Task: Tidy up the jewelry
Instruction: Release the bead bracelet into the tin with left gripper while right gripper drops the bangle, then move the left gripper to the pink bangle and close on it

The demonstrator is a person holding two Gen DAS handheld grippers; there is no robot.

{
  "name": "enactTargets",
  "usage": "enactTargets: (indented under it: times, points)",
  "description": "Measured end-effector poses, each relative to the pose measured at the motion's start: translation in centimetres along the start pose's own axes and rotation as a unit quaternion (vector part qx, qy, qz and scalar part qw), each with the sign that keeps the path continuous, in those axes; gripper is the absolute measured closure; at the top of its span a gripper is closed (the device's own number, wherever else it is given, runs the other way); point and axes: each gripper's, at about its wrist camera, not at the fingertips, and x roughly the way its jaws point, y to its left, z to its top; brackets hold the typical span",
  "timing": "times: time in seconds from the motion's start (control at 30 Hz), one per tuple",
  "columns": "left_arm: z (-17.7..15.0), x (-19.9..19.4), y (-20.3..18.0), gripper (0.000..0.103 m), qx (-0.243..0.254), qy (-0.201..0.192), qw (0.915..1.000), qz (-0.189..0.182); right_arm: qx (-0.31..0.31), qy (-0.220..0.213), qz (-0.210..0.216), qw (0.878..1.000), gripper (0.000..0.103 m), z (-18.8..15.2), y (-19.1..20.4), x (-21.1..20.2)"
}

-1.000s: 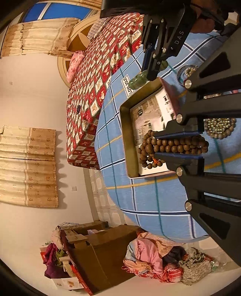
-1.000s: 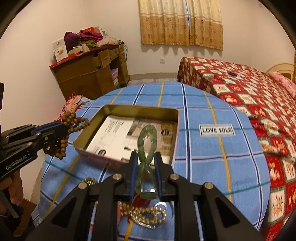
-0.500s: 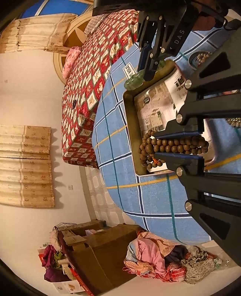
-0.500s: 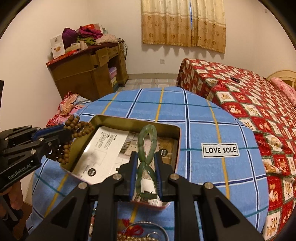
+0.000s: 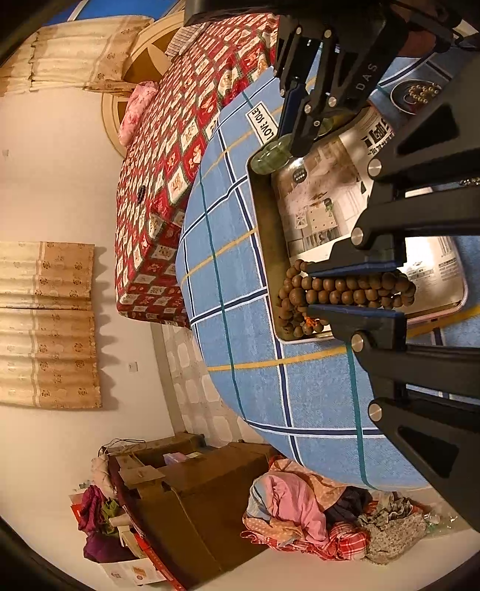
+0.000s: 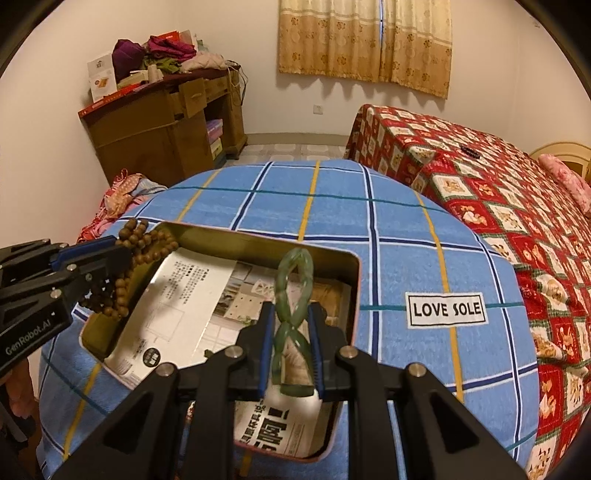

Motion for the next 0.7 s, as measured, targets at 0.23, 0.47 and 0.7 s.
enactTargets:
  times: [0.23,0.47,0.7]
  points:
    - [0.1,-0.5,-0.8,0.064,0.019,-0.016,0.9997,0.002,-0.002,-0.006,0.013,1.0,0.068,-0.2,0.5,0.0]
    - [0.0,-1.2,0.2,0.027,-0.002,-0.025,0.9996,0.014,0.001,-0.025,-0.003,1.0,0.045,-0.6,0.5,-1.3]
    - [-2.4,-2.2,0.7,0.027,-0.016,-0.007,0.9996,0.024,0.016,-0.031,-0.021,0.999,0.037,-2.3,-0.6,-2.8]
